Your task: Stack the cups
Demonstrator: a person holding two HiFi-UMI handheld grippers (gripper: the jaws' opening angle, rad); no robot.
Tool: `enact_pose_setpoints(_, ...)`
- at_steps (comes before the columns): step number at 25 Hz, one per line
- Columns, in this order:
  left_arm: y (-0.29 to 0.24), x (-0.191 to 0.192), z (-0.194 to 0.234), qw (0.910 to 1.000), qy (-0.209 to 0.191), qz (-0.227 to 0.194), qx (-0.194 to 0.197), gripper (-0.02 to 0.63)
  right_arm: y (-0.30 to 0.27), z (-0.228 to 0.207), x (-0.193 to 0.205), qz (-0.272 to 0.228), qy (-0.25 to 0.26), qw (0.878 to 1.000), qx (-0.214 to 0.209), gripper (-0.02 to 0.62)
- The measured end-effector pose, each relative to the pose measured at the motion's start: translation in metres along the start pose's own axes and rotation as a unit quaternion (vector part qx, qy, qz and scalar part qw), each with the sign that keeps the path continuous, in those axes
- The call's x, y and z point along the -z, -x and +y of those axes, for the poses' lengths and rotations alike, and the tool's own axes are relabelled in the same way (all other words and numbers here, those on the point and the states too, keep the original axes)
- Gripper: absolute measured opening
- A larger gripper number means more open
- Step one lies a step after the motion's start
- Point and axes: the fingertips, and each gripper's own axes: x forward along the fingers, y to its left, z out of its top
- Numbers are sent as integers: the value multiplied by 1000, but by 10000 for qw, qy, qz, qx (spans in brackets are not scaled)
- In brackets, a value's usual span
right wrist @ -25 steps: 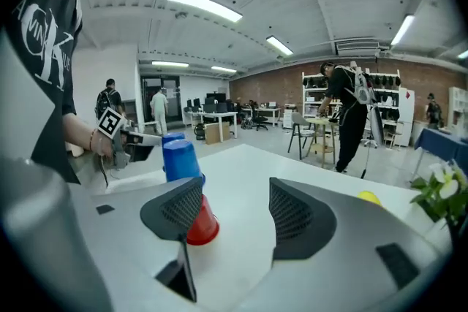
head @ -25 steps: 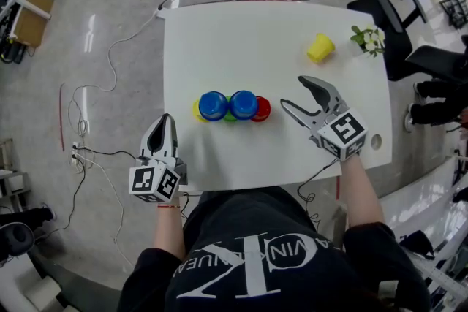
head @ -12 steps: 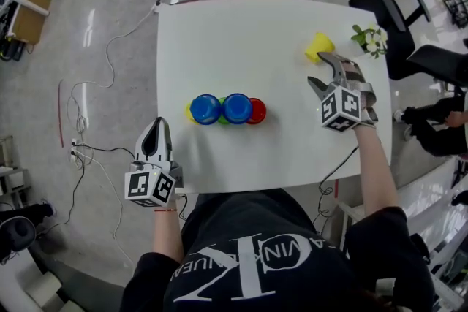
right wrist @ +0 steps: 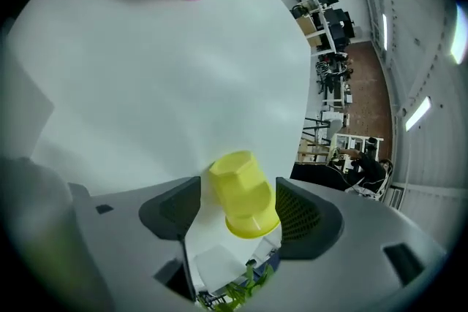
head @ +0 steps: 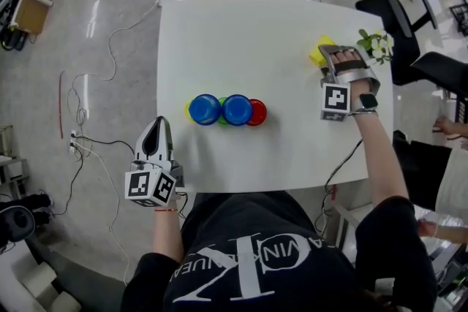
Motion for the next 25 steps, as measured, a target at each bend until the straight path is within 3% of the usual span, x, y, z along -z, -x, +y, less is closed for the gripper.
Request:
enact_pose_setpoints(5, -1, 2, -1, 10000, 2, 19, -34, 5, -12, 0, -1, 35, 283, 9996, 38, 290)
enact_pose_setpoints(9, 0, 2, 2, 10000, 3, 16, -47, 5, -14, -5, -6, -88, 117, 9998, 95, 273)
enact_pose_setpoints(12, 2, 1, 2, 10000, -2, 14, -30, 5, -7, -9, -10, -229, -256, 9993, 176, 259)
enact_pose_setpoints(16, -3, -5, 8, 10000, -9, -22, 26, 5, 12, -27, -22, -582, -1279, 9894, 365, 258)
enact_pose_setpoints(19, -8, -9, 8, 9999, -11, -71, 122, 5, 39, -47, -34, -1023, -2248, 9676, 523, 258)
enact_pose_setpoints(21, -12, -12, 8, 9997, -15, -108, 203, 5, 59, -61, -44, -1409, -2948, 9435, 554, 256)
enact_pose_setpoints(23, -16, -14, 7, 9995, -24, -139, 299, 5, 81, -74, -55, -1857, -3633, 9116, 500, 256)
enact_pose_setpoints(25, -20, -16, 5, 9990, -37, -172, 405, 5, 105, -88, -68, -2365, -4300, 8705, 373, 256)
